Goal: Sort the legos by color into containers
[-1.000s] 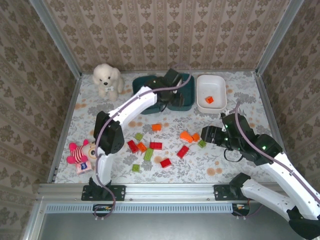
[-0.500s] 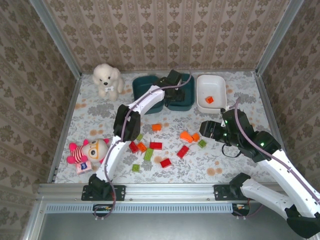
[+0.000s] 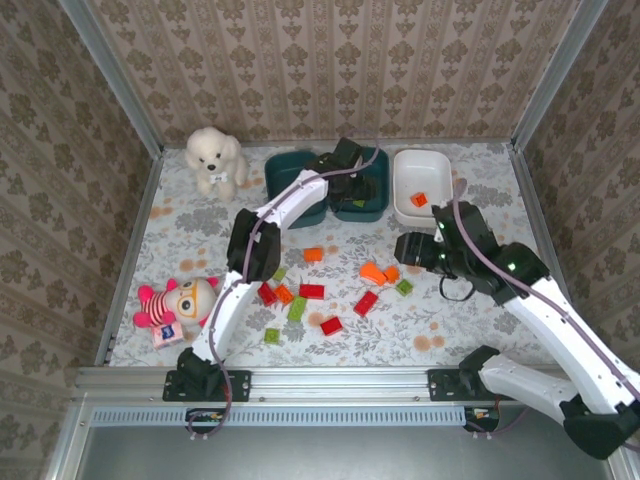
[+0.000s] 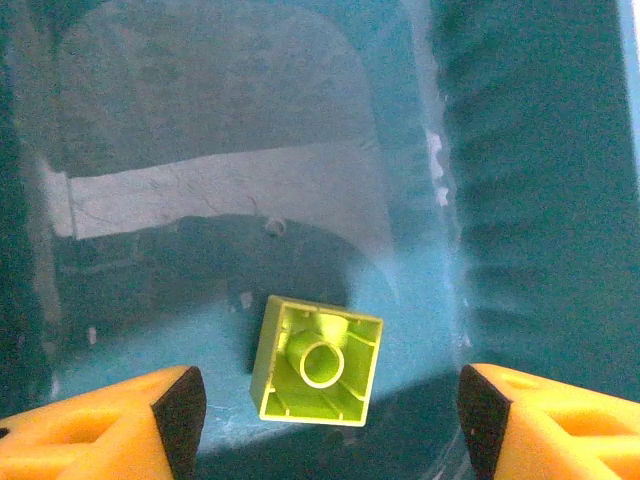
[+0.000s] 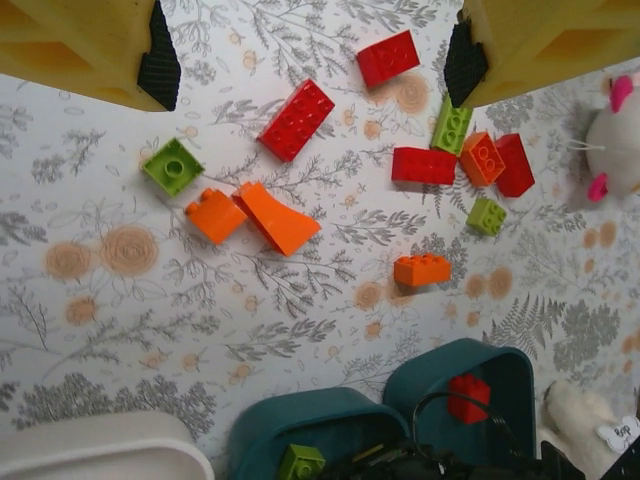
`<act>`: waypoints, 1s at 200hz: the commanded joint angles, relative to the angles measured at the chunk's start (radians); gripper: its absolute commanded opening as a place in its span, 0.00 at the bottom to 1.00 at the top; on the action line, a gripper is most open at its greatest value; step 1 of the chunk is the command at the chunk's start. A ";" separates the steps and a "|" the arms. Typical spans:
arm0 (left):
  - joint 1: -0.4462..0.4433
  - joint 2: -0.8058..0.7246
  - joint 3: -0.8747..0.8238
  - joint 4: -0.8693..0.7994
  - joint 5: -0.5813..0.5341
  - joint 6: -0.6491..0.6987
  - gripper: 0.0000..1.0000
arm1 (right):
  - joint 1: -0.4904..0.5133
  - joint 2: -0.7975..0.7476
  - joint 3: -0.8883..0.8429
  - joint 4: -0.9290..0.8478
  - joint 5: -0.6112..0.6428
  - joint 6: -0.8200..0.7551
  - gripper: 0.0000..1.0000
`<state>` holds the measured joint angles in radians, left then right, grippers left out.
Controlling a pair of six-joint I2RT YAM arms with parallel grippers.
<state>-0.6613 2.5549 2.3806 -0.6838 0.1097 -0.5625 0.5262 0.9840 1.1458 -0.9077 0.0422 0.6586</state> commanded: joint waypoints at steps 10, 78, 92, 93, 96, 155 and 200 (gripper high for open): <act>0.027 -0.252 -0.044 0.033 0.009 -0.078 0.71 | -0.004 0.163 0.127 -0.068 0.020 -0.185 0.72; 0.073 -0.943 -0.950 0.356 0.008 -0.271 0.73 | 0.010 0.539 0.254 -0.109 0.008 -0.385 0.70; 0.072 -1.069 -1.082 0.343 -0.005 -0.282 0.73 | 0.016 0.618 0.273 -0.127 -0.013 -0.404 0.74; 0.072 -1.078 -1.093 0.341 -0.006 -0.282 0.73 | 0.016 0.622 0.274 -0.128 -0.014 -0.405 0.74; 0.074 -1.104 -1.119 0.335 -0.009 -0.285 0.73 | 0.019 0.641 0.279 -0.134 -0.017 -0.409 0.75; 0.086 -1.465 -1.444 0.202 -0.029 -0.319 0.74 | 0.093 0.886 0.338 -0.141 0.021 -0.481 0.84; 0.092 -1.591 -1.521 0.133 -0.052 -0.343 0.74 | 0.108 1.018 0.369 -0.153 0.044 -0.500 0.77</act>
<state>-0.5785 1.0061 0.8841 -0.4980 0.0856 -0.8764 0.6277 1.9484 1.4845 -1.0218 0.0463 0.1928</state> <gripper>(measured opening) 0.738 0.776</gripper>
